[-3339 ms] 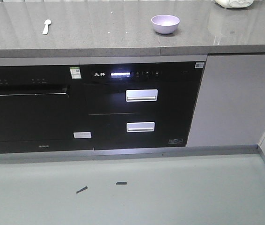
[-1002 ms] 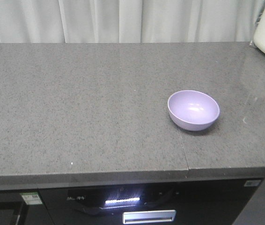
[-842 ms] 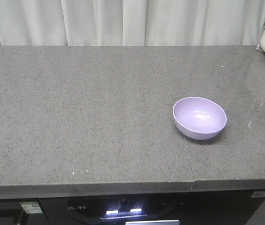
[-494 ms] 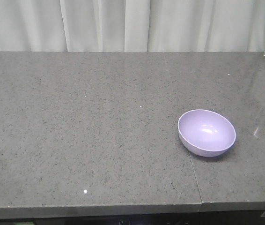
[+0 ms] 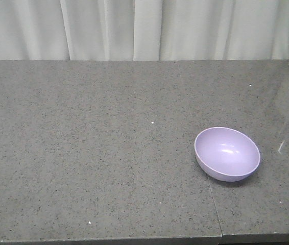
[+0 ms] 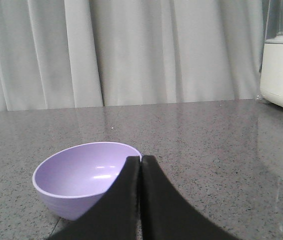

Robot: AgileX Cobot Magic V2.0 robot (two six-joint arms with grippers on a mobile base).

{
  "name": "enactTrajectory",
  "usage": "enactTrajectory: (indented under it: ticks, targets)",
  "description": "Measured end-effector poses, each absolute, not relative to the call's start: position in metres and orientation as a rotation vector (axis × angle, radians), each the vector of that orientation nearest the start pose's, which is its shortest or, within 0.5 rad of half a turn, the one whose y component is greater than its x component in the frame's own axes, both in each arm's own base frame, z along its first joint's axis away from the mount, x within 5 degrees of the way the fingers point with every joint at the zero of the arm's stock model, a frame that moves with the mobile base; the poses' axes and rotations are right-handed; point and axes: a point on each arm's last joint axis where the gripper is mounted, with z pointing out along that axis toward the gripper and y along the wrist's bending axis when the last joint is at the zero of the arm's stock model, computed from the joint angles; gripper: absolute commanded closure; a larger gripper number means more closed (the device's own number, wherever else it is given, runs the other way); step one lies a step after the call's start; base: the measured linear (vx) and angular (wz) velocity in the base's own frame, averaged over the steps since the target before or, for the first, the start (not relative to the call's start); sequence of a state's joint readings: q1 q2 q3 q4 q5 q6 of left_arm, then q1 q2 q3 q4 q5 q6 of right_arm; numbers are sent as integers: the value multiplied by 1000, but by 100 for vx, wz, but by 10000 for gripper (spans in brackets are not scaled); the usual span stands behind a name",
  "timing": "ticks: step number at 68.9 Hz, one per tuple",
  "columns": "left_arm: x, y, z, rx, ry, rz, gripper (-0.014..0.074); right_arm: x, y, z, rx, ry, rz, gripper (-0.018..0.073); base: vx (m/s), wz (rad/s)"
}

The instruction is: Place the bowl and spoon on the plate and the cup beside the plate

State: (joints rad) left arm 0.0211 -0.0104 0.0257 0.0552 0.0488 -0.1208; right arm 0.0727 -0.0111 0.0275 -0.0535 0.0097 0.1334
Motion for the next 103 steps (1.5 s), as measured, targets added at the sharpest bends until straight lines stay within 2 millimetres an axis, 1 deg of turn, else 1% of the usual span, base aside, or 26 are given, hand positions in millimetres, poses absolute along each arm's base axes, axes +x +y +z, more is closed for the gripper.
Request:
enactTrajectory:
  ticks: [73, 92, 96, 98, 103]
  targets:
    - [57, 1, 201, -69, 1546, -33, 603, 56, 4, 204, 4, 1509, 120, 570, 0, 0]
    - [57, 1, 202, -73, 1539, -38, 603, 55, 5, 214, -7, 1401, 123, 570, 0, 0]
    - [56, 2, 206, -82, 1542, -45, 603, 54, 4, 218, -5, 1420, 120, 570, 0, 0]
    - [55, 2, 211, -87, 1537, -49, 603, 54, 4, 222, -3, 1436, 118, 570, 0, 0]
    - [51, 2, 231, -91, 1509, -53, 603, 51, 3, 238, 1, 1458, 114, 570, 0, 0]
